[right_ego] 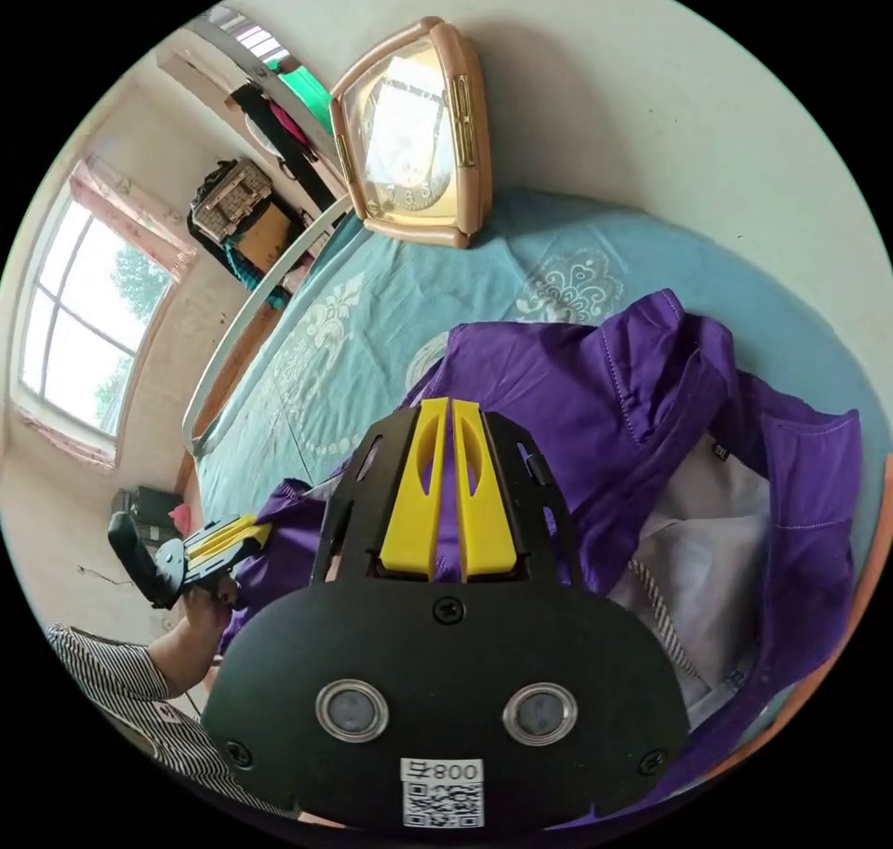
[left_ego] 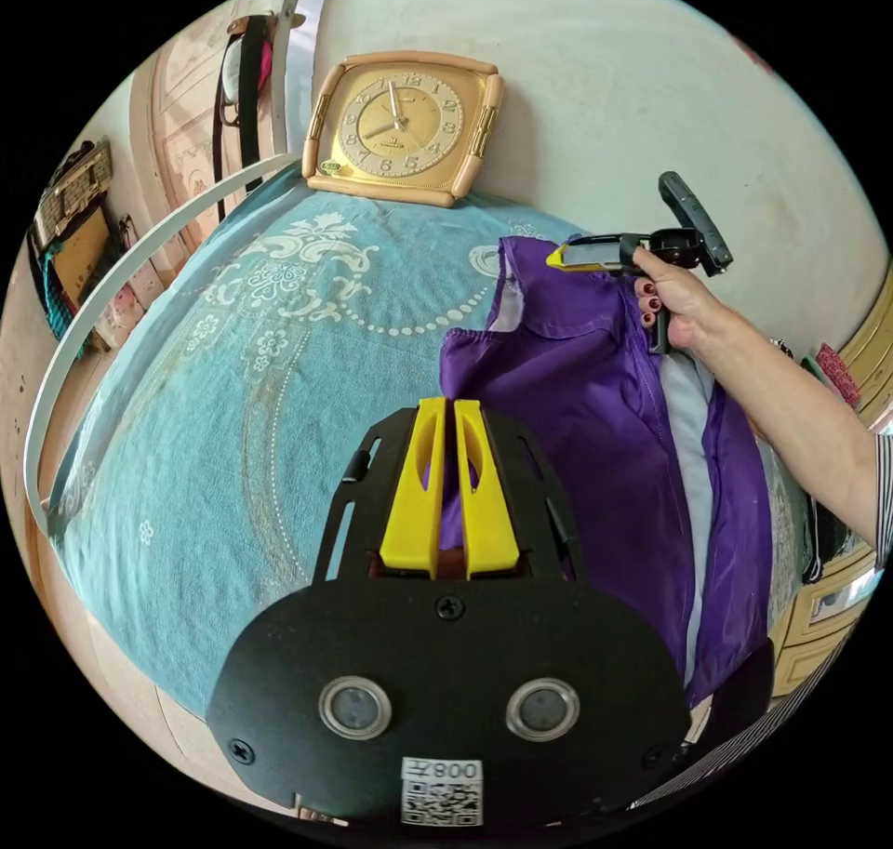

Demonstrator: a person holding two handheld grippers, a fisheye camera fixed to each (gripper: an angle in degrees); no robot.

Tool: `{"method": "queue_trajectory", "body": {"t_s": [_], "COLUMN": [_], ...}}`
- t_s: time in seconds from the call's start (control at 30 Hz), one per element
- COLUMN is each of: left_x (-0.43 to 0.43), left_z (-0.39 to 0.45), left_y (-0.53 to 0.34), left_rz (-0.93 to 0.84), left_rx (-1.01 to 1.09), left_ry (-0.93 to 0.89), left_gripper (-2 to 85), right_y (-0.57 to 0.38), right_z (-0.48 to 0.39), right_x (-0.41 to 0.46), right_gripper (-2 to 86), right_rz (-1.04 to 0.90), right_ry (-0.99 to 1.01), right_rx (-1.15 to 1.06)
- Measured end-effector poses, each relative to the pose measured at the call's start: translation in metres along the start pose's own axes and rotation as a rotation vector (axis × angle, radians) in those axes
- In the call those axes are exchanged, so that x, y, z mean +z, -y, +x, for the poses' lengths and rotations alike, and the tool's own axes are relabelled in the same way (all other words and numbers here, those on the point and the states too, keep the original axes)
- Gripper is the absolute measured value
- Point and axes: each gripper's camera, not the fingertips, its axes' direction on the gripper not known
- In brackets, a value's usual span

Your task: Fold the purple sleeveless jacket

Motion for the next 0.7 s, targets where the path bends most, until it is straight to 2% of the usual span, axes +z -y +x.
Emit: {"method": "queue_trajectory", "body": {"t_s": [0.1,0.23,0.3,0.43,0.57,0.7], "left_x": [0.001,-0.008,-0.021,-0.043,-0.037,-0.006], "left_z": [-0.004,-0.008,-0.005,0.010,0.027,0.058], "left_y": [-0.008,-0.020,-0.027,-0.053,-0.075,-0.100], "left_rz": [0.008,0.043,0.084,0.137,0.056,-0.147], "left_rx": [-0.012,-0.036,-0.043,-0.013,0.035,0.111], "left_ry": [0.045,0.032,0.022,-0.072,-0.235,-0.380], "left_gripper": [1.3,1.0,0.7,0.4,0.4,0.9], "right_y": [0.013,0.018,0.014,-0.024,-0.077,-0.105], "right_z": [-0.008,-0.012,-0.012,-0.022,-0.041,-0.046], "right_x": [0.038,0.052,0.049,-0.002,-0.045,-0.008], "right_gripper": [0.3,0.1,0.1,0.1,0.1,0.2], "right_rz": [-0.066,-0.034,-0.036,0.096,0.136,-0.102], "right_ry": [-0.044,-0.008,0.005,-0.014,-0.006,-0.139], "right_rx": [-0.003,0.008,0.002,-0.046,-0.139,-0.188]}}
